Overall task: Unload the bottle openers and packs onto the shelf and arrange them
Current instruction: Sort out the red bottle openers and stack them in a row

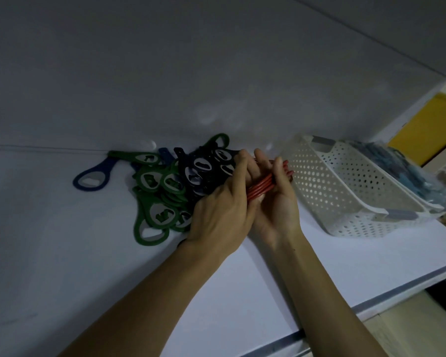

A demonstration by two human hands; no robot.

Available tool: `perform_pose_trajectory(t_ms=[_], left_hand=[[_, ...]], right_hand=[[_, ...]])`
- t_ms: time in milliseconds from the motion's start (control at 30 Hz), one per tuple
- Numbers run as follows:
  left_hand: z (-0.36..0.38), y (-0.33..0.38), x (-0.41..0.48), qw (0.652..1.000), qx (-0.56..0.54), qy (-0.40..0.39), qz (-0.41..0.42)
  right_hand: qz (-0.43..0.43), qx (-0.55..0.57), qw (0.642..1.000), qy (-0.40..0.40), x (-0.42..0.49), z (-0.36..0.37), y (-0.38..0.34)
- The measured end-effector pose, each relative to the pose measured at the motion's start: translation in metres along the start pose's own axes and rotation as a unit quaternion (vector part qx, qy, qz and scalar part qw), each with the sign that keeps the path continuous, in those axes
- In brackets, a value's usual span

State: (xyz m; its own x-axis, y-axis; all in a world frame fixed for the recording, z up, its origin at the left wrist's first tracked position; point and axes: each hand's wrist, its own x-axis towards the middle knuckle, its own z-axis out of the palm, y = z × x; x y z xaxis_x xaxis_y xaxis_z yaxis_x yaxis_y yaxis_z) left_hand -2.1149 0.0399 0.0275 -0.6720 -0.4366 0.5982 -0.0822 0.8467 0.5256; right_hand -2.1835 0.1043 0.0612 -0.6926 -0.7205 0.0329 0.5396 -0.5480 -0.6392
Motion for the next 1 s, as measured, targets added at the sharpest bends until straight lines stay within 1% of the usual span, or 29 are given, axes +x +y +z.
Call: perform_pose_trajectory(t_ms=[67, 200, 233, 300, 333, 400, 467, 533, 633, 700, 733, 767, 800, 833, 867, 900, 933, 967, 1000], left_hand=[[0.001, 0.0, -0.001, 1.0, 0.013, 0.007, 0.008], [-0.002, 0.002, 0.001, 0.999, -0.015, 0.042, 0.013], [-0.002, 0.002, 0.002, 0.998, -0.024, 0.048, 0.02], [-0.002, 0.001, 0.004, 0.997, -0.047, 0.048, 0.028], [-0.002, 0.0, 0.004, 0.997, -0.066, 0.04, 0.022], [-0.002, -0.003, 0.003, 0.991, -0.133, 0.016, -0.009], [-0.004, -0.004, 0.005, 0.969, -0.245, -0.007, -0.044], [-0.007, -0.006, 0.006, 0.944, -0.321, -0.032, -0.072], [-0.004, -0.006, 0.006, 0.938, -0.332, -0.06, -0.08], [-0.004, -0.005, 0.006, 0.94, -0.327, -0.044, -0.088], [-0.004, -0.004, 0.006, 0.939, -0.327, -0.028, -0.099], [-0.005, -0.005, 0.006, 0.936, -0.332, -0.013, -0.113], [-0.005, -0.004, 0.007, 0.932, -0.339, 0.001, -0.126], [-0.006, -0.004, 0.007, 0.929, -0.344, 0.01, -0.136], [-0.006, -0.004, 0.008, 0.927, -0.346, 0.014, -0.142], [-0.006, -0.003, 0.008, 0.925, -0.35, 0.016, -0.146], [-0.005, -0.003, 0.008, 0.923, -0.354, 0.019, -0.149], [-0.005, -0.004, 0.008, 0.922, -0.357, 0.024, -0.15], [-0.004, -0.004, 0.008, 0.921, -0.359, 0.029, -0.15]], right_hand=[[0.003, -0.031, 1.0, 0.0, -0.001, 0.001, 0.0], [0.002, -0.043, 0.999, 0.013, -0.004, 0.003, -0.003], [-0.009, -0.065, 0.998, 0.023, -0.004, 0.004, -0.004], [-0.044, -0.146, 0.987, 0.049, -0.005, 0.004, -0.005], [-0.065, -0.184, 0.979, 0.053, -0.005, 0.005, -0.005], [-0.093, -0.235, 0.967, 0.034, -0.006, 0.005, -0.003], [-0.099, -0.262, 0.96, 0.012, -0.006, 0.005, -0.002], [-0.099, -0.291, 0.952, -0.004, -0.006, 0.003, -0.002], [-0.102, -0.353, 0.93, -0.009, -0.004, -0.004, -0.001], [-0.107, -0.361, 0.926, 0.017, -0.002, -0.005, -0.002], [-0.12, -0.363, 0.922, 0.053, 0.001, -0.009, -0.004], [-0.145, -0.381, 0.907, 0.106, 0.004, -0.014, -0.007], [-0.176, -0.421, 0.874, 0.166, 0.007, -0.021, -0.012], [-0.2, -0.496, 0.815, 0.222, 0.01, -0.029, -0.017], [-0.201, -0.594, 0.736, 0.255, 0.014, -0.039, -0.022], [-0.174, -0.688, 0.651, 0.269, 0.016, -0.048, -0.026], [-0.138, -0.76, 0.576, 0.268, 0.018, -0.055, -0.027], [-0.107, -0.8, 0.531, 0.26, 0.019, -0.06, -0.028], [-0.09, -0.816, 0.514, 0.25, 0.02, -0.062, -0.029]])
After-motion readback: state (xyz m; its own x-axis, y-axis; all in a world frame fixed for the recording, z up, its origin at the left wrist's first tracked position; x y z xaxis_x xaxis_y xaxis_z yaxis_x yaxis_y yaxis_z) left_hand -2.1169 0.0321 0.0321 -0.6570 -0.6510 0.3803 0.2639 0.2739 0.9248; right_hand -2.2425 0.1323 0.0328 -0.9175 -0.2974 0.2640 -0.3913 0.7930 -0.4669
